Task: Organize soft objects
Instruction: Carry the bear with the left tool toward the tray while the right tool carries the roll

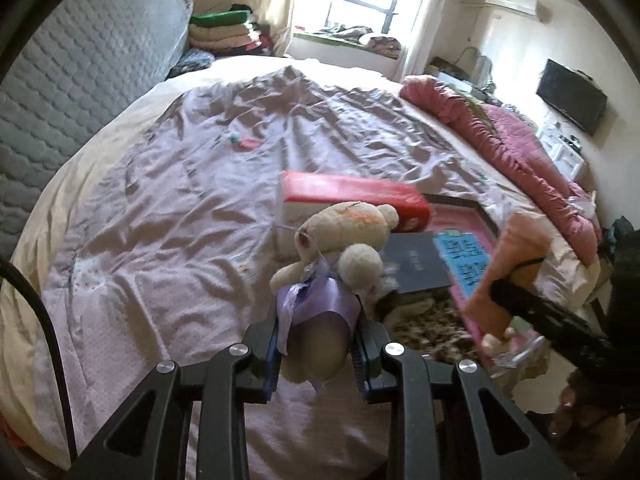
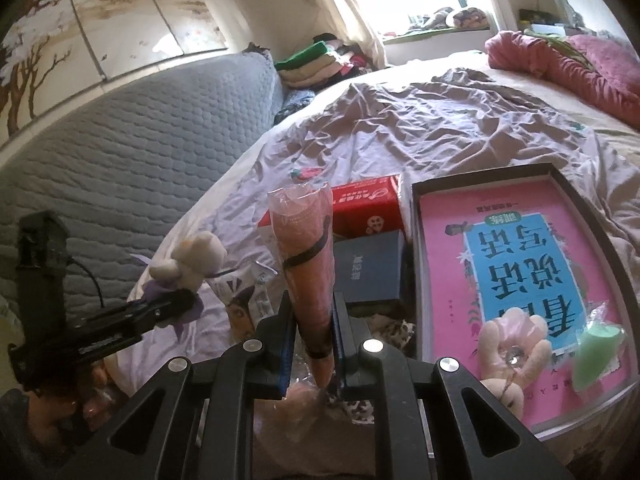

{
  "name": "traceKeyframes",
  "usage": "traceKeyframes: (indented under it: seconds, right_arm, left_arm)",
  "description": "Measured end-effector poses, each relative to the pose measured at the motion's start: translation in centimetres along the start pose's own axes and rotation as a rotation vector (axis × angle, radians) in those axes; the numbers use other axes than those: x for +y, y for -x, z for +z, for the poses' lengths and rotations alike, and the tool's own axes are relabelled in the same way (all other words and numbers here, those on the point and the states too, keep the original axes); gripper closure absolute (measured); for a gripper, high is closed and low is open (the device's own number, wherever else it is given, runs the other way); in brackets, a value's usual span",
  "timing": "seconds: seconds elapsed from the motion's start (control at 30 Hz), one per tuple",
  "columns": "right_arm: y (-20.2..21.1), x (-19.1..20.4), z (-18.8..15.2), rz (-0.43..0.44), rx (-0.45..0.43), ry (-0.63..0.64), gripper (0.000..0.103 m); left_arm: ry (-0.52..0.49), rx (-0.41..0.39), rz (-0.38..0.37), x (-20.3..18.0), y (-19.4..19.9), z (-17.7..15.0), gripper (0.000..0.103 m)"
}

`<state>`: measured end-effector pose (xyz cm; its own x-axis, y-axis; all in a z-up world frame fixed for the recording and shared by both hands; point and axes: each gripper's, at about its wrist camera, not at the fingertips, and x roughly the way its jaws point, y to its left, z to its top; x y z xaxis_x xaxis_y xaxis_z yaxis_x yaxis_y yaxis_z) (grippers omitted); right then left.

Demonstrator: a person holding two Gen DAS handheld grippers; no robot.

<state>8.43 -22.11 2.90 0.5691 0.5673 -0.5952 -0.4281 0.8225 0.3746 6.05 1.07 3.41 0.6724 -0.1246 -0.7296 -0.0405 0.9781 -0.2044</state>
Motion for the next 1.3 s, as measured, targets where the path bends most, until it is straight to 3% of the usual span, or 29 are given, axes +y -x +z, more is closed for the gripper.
traceKeyframes:
  seconds: [0.43, 1.3]
  right_arm:
    - [3.3, -3.4, 1.3, -0.036, -0.041, -0.092, 0.087]
    - [12.3, -10.3, 2.4, -0.161, -0.178, -0.175, 0.087]
  left_arm:
    - [-0.071, -0.031, -0.051, -6.3, 0.9, 2.0, 0.073]
    - [-0.199, -0.011, -0.128, -15.6, 0.0, 2.1, 0.073]
